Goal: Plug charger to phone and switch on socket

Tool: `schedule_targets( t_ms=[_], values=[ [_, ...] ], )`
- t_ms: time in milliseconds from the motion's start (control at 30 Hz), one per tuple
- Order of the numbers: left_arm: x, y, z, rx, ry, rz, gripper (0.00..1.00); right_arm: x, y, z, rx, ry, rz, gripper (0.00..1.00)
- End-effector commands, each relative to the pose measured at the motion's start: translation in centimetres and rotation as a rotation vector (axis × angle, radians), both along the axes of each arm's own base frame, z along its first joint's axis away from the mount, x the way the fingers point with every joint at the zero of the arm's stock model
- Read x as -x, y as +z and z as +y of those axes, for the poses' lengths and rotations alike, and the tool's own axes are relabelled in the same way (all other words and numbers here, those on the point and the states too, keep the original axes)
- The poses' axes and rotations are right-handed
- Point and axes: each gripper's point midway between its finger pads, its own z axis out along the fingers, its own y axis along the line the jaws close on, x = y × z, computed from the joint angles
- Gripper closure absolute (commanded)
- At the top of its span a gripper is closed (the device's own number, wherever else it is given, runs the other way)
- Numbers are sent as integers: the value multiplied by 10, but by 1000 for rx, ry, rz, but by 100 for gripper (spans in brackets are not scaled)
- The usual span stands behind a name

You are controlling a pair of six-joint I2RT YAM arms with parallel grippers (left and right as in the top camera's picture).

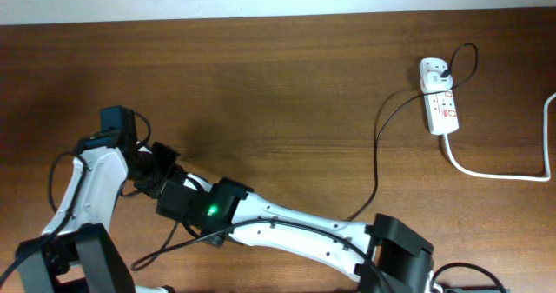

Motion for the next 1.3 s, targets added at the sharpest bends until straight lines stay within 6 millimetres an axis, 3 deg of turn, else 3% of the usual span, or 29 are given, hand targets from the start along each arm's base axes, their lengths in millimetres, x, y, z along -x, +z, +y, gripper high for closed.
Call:
schedule_targets(
  t_ms=[0, 67, 133, 200, 267, 333, 367, 433, 533, 633, 733, 800, 867, 933, 1000, 1133, 1200, 1267],
  values=[
    [-6, 5, 5, 41, -26, -58, 100, -10, 53, -7, -226, -167, 65, 96],
    [-7, 8, 7, 64, -41, -83, 100, -24, 49, -18, -264, -223, 152, 96],
    [-7, 9, 10, 77, -53, -99, 100, -39, 29, -42, -245, -339, 204, 96],
    [-7, 10, 16, 73, -67, -121, 100, -39, 15, -53, -246, -376, 275, 90],
    [-7, 10, 22, 73, -46, -121, 100, -36, 15, -49, -276, -374, 322, 69],
    [-7, 10, 22, 72, -45, -120, 100, -35, 15, -48, -281, -371, 330, 58],
    [-7, 10, 22, 72, -45, -121, 100, -33, 16, -45, -294, -366, 347, 42],
    [-7, 10, 22, 72, -45, -121, 100, -29, 17, -38, -326, -369, 381, 26],
    [-7, 10, 22, 72, -45, -121, 100, -36, 27, -34, -419, -524, 442, 2],
    [-7, 10, 22, 72, -45, -120, 100, -48, 53, -31, -611, -772, 697, 2],
    [-7, 10, 22, 72, -45, -120, 100, -83, 59, -62, -713, -1102, 806, 2],
    [-7, 10, 22, 72, -45, -120, 100, -89, 67, -69, -758, -1235, 916, 2],
    [-7, 10, 22, 72, -45, -120, 100, -80, 74, -67, -755, -1324, 1030, 2],
    [-7, 10, 22, 73, -46, -120, 100, -85, 62, -76, -725, -1358, 928, 2],
    [-6, 10, 22, 73, -48, -118, 100, -74, 52, -85, -646, -1402, 906, 2],
    [-3, 10, 21, 75, -66, -113, 100, -33, 7, -101, -430, -1776, 886, 1],
    [0, 9, 20, 72, -97, -117, 100, -28, -17, -91, -445, -1883, 890, 2],
    [1, 9, 20, 73, -105, -114, 100, -43, -34, -72, -581, -1800, 892, 2]
  ],
)
